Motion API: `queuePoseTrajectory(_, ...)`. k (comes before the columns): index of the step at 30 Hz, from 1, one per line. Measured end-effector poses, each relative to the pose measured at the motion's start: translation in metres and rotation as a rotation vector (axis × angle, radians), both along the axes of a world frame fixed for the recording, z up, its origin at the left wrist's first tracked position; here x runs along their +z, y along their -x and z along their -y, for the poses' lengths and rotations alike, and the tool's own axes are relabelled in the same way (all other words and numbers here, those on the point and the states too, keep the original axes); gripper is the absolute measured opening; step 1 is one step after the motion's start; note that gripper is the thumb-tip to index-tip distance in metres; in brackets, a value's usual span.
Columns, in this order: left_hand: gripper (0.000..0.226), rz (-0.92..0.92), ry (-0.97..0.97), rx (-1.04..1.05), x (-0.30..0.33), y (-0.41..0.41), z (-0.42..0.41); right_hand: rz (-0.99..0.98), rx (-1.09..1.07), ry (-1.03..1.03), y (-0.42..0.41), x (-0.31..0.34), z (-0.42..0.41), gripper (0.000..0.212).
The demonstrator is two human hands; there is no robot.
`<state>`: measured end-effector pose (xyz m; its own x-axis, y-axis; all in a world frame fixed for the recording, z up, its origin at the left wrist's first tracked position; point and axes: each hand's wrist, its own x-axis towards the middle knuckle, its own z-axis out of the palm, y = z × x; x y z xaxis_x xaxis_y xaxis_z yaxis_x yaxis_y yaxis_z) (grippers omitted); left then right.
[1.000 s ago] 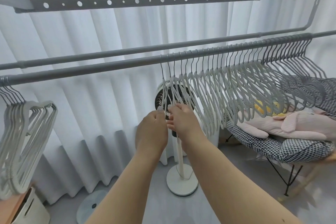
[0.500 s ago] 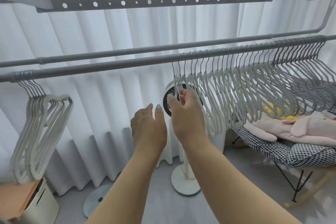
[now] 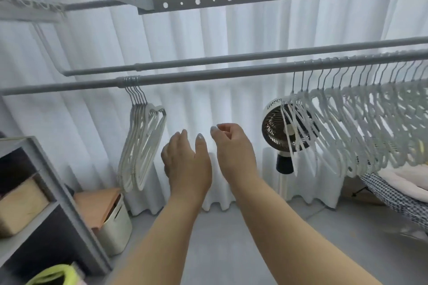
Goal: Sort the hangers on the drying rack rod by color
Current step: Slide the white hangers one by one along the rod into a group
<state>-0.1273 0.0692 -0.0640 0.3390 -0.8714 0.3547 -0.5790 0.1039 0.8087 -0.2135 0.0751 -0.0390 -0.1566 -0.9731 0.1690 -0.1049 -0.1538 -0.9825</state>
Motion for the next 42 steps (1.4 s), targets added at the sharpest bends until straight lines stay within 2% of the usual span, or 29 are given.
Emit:
queuePoseTrajectory(5, 0.066, -0.005, 0.067, 0.155, 0.000, -0.060, -0.008, 0.010, 0.153, -0.120, -0.062, -0.019, 0.017, 0.025)
queuePoseTrajectory(8, 0.040, -0.047, 0.048, 0.197, 0.002, -0.090, -0.015, 0.026, 0.234, -0.196, -0.097, -0.027, 0.028, 0.023)
queuePoseTrajectory(10, 0.030, -0.084, 0.041, 0.188, 0.002, -0.104, -0.018, 0.032, 0.261, -0.233, -0.116, -0.031, 0.035, 0.029)
queuePoseTrajectory(18, 0.034, -0.172, -0.081, 0.072, -0.003, -0.132, -0.016, 0.062, 0.331, -0.310, -0.158, -0.034, 0.056, 0.019)
queuePoseTrajectory(24, 0.037, -0.152, -0.053, 0.053, 0.002, -0.139, -0.017, 0.039, 0.287, -0.262, -0.163, -0.035, 0.061, 0.028)
queuePoseTrajectory(28, 0.032, -0.143, -0.019, 0.039, 0.008, -0.136, -0.015, 0.118, 0.194, -0.183, -0.160, -0.036, 0.059, 0.013)
queuePoseTrajectory(32, 0.015, -0.183, -0.092, 0.011, 0.008, -0.132, -0.008, 0.202, 0.146, -0.138, -0.153, -0.039, 0.058, 0.010)
queuePoseTrajectory(37, 0.020, -0.304, -0.180, -0.073, 0.010, -0.121, -0.008, 0.237, 0.136, -0.158, -0.143, -0.037, 0.055, 0.014)
queuePoseTrajectory(42, 0.020, -0.281, -0.136, -0.060, 0.013, -0.108, -0.008, 0.240, 0.084, -0.186, -0.121, -0.030, 0.052, 0.016)
